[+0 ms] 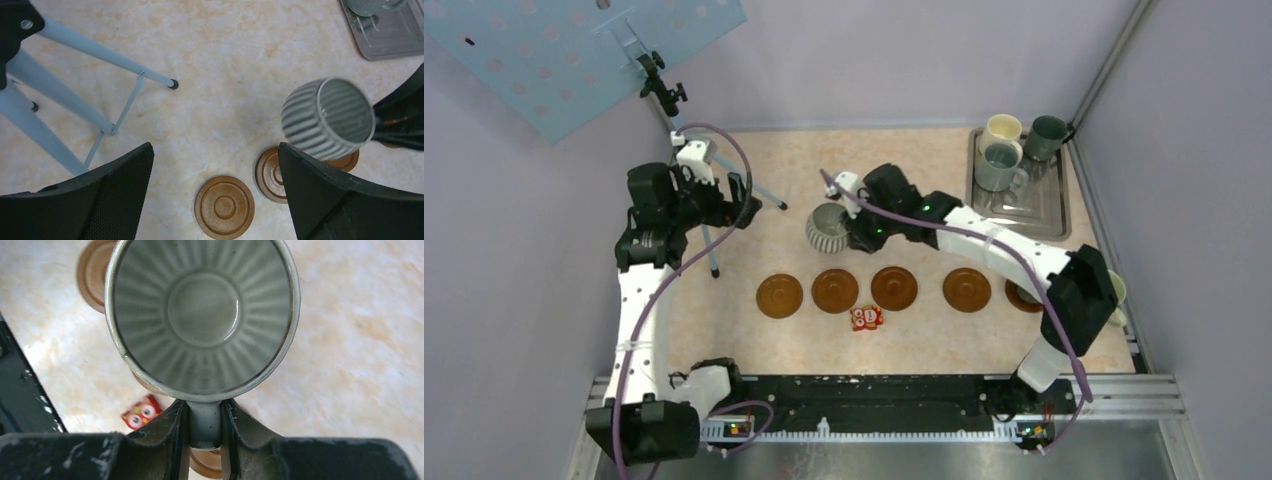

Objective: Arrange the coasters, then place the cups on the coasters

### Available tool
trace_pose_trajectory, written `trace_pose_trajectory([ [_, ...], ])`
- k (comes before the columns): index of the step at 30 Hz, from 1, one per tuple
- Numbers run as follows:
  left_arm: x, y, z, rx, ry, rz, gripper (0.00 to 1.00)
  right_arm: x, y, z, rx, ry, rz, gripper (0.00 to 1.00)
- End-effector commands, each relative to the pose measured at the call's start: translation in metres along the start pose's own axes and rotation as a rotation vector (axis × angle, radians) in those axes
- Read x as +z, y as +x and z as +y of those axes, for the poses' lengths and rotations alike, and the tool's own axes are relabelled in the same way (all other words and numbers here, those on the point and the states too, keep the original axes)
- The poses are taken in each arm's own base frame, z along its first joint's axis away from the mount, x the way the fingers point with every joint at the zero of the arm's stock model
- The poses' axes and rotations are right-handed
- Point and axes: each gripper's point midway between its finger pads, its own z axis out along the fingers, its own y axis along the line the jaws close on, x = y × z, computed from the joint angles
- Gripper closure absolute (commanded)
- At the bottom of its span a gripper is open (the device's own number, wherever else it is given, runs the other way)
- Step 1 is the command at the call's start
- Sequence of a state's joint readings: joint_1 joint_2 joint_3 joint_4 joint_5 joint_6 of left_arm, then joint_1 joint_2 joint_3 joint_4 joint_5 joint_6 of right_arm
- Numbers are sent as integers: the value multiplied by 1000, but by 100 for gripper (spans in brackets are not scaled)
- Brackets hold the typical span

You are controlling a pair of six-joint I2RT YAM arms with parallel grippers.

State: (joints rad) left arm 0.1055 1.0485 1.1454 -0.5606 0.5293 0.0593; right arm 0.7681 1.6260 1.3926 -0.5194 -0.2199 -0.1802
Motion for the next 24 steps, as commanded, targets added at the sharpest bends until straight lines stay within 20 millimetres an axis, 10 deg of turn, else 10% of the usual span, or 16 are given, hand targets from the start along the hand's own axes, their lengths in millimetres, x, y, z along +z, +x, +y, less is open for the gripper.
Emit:
trace_pose_trajectory([
  [1, -14, -8, 18, -117, -80, -67, 1, 17, -75, 26, 5, 54, -193, 100],
  [9, -43, 2, 42, -196, -199, -102, 1, 67, -78, 105, -42, 9, -212, 100],
  [24, -41, 12, 55, -240, -206, -102, 1, 118, -58, 156, 29, 128, -122, 100],
])
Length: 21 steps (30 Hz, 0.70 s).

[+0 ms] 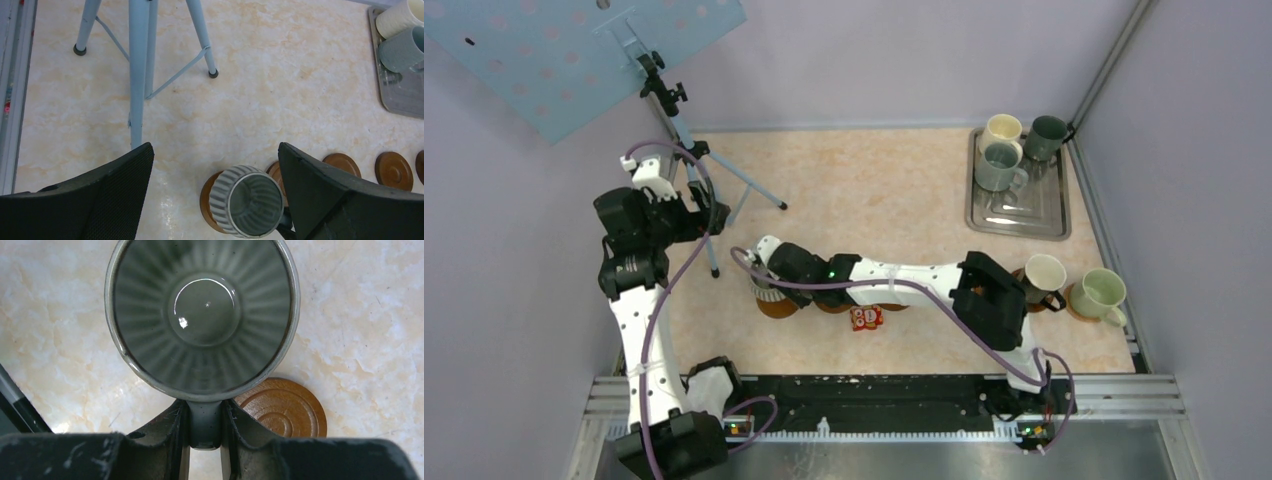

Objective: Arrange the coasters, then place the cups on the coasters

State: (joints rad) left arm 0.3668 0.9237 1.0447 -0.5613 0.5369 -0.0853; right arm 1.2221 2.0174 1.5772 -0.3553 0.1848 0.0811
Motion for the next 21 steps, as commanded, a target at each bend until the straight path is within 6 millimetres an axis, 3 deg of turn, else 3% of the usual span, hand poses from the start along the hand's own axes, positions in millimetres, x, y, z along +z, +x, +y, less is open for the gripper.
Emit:
trace_pose_trajectory([
  [1, 5, -3, -1, -16, 27, -16, 1, -10, -58, 0, 101, 59, -159, 100],
  [13, 6, 5, -1, 19, 41, -25, 1, 0, -46, 27, 133, 66, -139, 100],
  [17, 3, 1, 0, 46, 33, -52, 1, 6, -33, 28, 174, 86, -102, 100],
  [21, 2, -5, 0, 61, 28, -63, 1, 9, -31, 21, 193, 132, -111, 100],
])
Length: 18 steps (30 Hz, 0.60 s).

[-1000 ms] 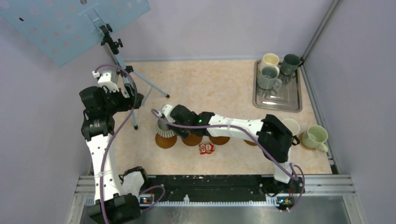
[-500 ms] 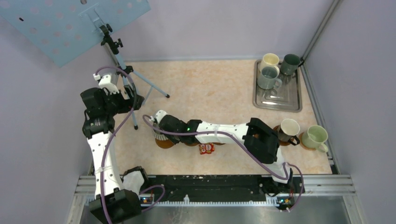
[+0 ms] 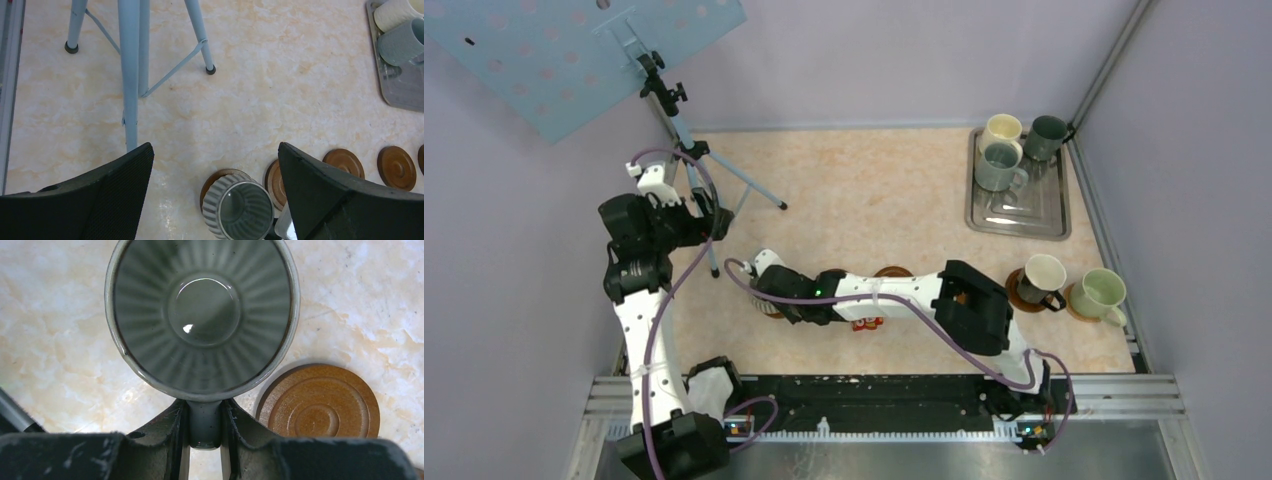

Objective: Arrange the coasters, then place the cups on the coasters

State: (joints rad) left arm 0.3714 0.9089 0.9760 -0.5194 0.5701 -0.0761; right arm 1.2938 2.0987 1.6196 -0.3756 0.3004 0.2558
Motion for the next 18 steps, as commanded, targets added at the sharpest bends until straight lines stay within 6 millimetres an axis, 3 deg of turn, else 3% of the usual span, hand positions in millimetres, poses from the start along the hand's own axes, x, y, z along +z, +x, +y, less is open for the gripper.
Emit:
trace_pose_trajectory([
  [1, -4, -21, -2, 58, -1, -75, 1, -7, -47, -4, 92, 61, -143, 100],
  [13, -1, -16, 3, 56, -15, -70, 1, -2, -33, 1, 107, 45, -91, 99],
  [15, 1, -16, 4, 58, -13, -66, 1, -4, -31, 1, 110, 42, -88, 93],
  [18, 3, -18, 5, 52, -11, -64, 1, -6, -28, 4, 106, 32, -84, 68],
])
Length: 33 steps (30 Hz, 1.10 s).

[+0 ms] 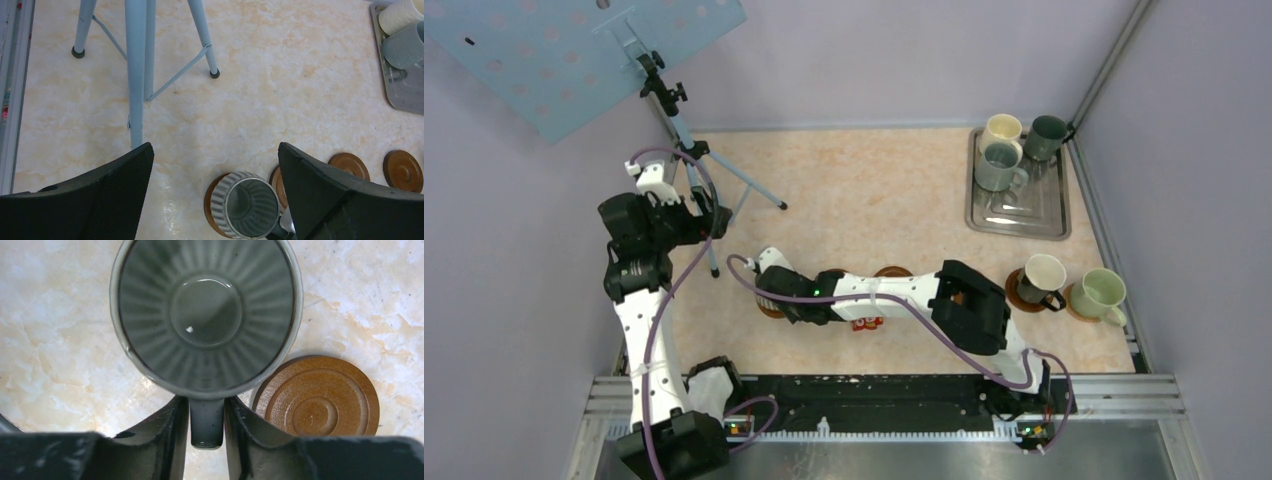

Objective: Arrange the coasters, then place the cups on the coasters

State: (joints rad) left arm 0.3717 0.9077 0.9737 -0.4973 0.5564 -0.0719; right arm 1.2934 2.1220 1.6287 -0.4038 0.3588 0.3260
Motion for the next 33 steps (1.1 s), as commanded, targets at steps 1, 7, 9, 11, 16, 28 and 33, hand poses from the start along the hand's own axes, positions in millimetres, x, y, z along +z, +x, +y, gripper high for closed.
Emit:
trace_pose_trajectory([
  [1, 4, -12, 3, 31, 3, -44, 1, -15, -35, 14, 51, -45, -104, 64],
  [7, 4, -8, 2, 16, 7, -39, 1, -24, -35, 23, 27, -84, -126, 58],
  [9, 3, -8, 2, 19, 3, -40, 1, -26, -35, 27, 17, -108, -130, 58],
  [11, 2, -8, 2, 21, 0, -41, 1, -27, -34, 29, 13, -123, -127, 59],
  [16, 0, -7, 1, 17, 0, -42, 1, -31, -30, 34, 3, -162, -125, 60],
  [28, -1, -4, -5, 61, 45, -4, 1, -51, -59, 3, 8, -120, -192, 37],
  [33, 0, 9, -10, 141, 120, 73, 1, -73, -73, -27, 29, -150, -220, 32],
])
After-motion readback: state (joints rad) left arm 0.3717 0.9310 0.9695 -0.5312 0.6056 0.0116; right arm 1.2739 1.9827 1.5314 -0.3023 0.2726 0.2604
